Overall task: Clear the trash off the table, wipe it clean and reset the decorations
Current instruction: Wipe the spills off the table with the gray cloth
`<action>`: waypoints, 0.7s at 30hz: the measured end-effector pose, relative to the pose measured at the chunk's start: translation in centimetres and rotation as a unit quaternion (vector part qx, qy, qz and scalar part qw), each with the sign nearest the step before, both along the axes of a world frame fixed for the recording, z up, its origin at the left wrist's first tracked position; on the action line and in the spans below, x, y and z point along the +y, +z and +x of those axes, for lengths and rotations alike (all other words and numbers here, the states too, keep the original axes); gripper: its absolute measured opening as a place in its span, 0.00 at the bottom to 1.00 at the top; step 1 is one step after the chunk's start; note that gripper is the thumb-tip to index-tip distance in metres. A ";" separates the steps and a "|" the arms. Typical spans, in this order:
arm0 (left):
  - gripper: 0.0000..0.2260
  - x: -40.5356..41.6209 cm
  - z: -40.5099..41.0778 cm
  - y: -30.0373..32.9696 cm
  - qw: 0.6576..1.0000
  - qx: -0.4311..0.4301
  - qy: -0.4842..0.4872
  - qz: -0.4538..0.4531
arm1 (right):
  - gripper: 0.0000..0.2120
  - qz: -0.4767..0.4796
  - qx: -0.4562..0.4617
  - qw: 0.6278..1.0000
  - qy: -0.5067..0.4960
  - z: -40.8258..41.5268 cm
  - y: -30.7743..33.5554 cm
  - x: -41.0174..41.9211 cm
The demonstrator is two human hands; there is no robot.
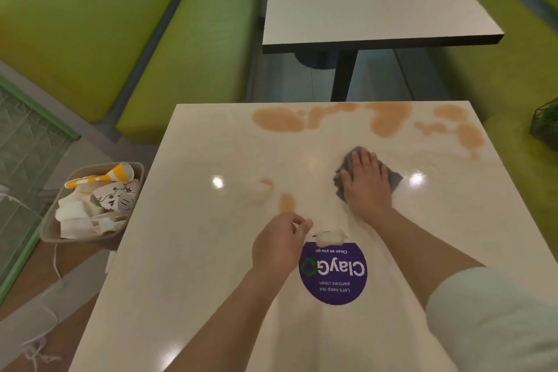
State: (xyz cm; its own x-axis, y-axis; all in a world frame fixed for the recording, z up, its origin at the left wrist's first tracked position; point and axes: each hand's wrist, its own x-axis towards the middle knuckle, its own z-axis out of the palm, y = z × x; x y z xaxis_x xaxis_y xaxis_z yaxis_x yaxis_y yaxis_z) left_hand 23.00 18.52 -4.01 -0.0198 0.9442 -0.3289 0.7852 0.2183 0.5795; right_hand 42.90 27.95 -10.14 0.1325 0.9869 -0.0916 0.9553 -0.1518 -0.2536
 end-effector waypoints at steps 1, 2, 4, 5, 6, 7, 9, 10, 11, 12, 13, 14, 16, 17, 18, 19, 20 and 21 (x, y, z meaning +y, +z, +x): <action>0.12 0.1 -1.0 0.0 1.000 0.008 0.012 0.003 | 0.28 -0.003 0.008 1.000 0.004 -2.1 0.1 0.1; 0.13 0.3 -2.1 -0.1 1.000 0.013 0.023 0.004 | 0.28 -0.003 0.017 0.999 0.034 -4.3 0.3 0.0; 0.14 0.5 -3.6 -0.1 0.999 0.022 0.036 0.009 | 0.29 -0.016 0.027 0.991 0.132 -6.6 0.3 -0.9; 0.14 0.7 -4.6 0.0 0.999 0.022 0.044 0.013 | 0.30 -0.021 0.026 0.983 0.180 -6.9 0.3 -1.5; 0.14 0.9 -5.6 0.1 0.998 0.021 0.052 0.016 | 0.31 -0.022 0.025 0.976 0.213 -6.5 0.2 -1.9; 0.13 1.2 -6.6 0.1 0.998 0.023 0.060 0.017 | 0.31 -0.020 0.024 0.973 0.228 -5.6 0.1 -1.8; 0.11 1.6 -8.8 -0.1 0.997 0.037 0.067 0.025 | 0.29 -0.018 0.017 0.982 0.189 -4.1 -0.3 -0.8; 0.10 1.7 -9.8 -0.4 0.996 0.044 0.065 0.034 | 0.28 -0.019 0.013 0.990 0.142 -3.9 -0.3 -0.1; 0.10 1.8 -10.6 -0.6 0.996 0.051 0.061 0.049 | 0.27 -0.018 0.011 0.995 0.094 -4.4 -0.2 0.6; 0.11 1.8 -11.2 -1.0 0.994 0.062 0.052 0.067 | 0.27 -0.014 0.010 0.998 0.064 -5.7 0.0 1.1; 0.12 2.0 -11.6 -1.3 0.992 0.083 0.035 0.086 | 0.27 -0.005 0.017 0.998 0.060 -7.6 0.3 1.3; 0.13 2.1 -11.9 -1.6 0.988 0.112 0.015 0.102 | 0.27 0.003 0.028 0.996 0.083 -9.6 0.6 0.9; 0.16 2.4 -12.1 -1.9 0.978 0.164 -0.024 0.125 | 0.28 0.004 0.039 0.983 0.180 -13.0 0.5 -1.3; 0.18 2.5 -12.1 -2.0 0.974 0.178 -0.037 0.133 | 0.28 0.002 0.036 0.974 0.224 -13.9 0.5 -2.9; 0.20 2.5 -12.1 -2.0 0.972 0.184 -0.046 0.142 | 0.29 0.002 0.036 0.967 0.254 -14.0 0.5 -4.2; 0.23 2.5 -12.2 -1.9 0.970 0.185 -0.050 0.152 | 0.29 0.003 0.036 0.963 0.268 -13.6 0.4 -4.9; 0.24 2.4 -12.3 -1.8 0.967 0.186 -0.057 0.162 | 0.29 0.006 0.034 0.963 0.267 -12.9 0.2 -4.9; 0.24 2.3 -12.1 -1.9 0.965 0.186 -0.065 0.173 | 0.28 0.012 0.025 0.968 0.250 -11.9 0.0 -4.4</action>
